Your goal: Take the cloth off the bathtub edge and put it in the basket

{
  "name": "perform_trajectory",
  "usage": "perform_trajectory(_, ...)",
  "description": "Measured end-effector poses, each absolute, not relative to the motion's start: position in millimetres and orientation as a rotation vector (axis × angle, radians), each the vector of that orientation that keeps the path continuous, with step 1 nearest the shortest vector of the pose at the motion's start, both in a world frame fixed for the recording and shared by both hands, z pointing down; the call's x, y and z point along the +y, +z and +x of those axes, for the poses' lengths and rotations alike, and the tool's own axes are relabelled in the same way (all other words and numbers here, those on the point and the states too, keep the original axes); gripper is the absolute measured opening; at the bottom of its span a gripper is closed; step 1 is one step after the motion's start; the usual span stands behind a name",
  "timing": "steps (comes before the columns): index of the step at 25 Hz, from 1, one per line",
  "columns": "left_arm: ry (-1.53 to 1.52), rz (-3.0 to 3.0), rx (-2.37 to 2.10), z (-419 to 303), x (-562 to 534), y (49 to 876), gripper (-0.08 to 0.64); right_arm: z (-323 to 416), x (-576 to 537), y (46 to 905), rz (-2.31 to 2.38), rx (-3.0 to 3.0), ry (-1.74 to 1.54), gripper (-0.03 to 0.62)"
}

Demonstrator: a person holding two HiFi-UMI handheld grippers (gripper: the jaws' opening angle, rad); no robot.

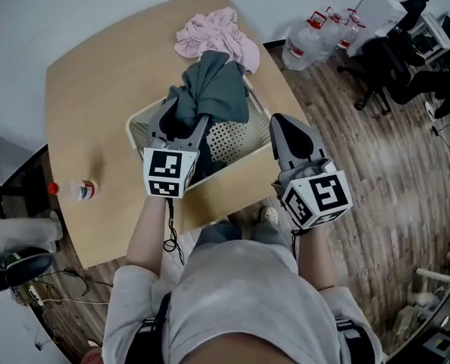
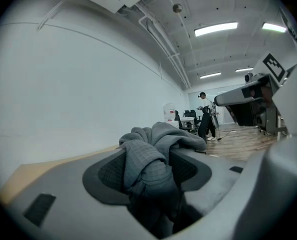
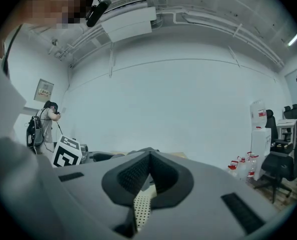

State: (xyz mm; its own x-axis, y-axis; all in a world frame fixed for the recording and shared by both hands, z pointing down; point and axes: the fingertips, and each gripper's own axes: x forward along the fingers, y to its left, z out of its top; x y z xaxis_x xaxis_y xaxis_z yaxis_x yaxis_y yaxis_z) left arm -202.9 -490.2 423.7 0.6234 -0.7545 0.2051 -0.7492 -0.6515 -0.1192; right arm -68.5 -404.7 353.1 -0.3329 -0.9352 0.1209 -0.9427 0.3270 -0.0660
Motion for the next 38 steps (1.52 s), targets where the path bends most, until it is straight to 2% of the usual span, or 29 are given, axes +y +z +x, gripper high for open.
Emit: perform_trajectory(38, -0.950, -2.943, 1.100, -170.6, -511.9, 558.1, 0.276, -46.4, -413.5, 372.4, 1.811, -2.435, 0.249, 0.006)
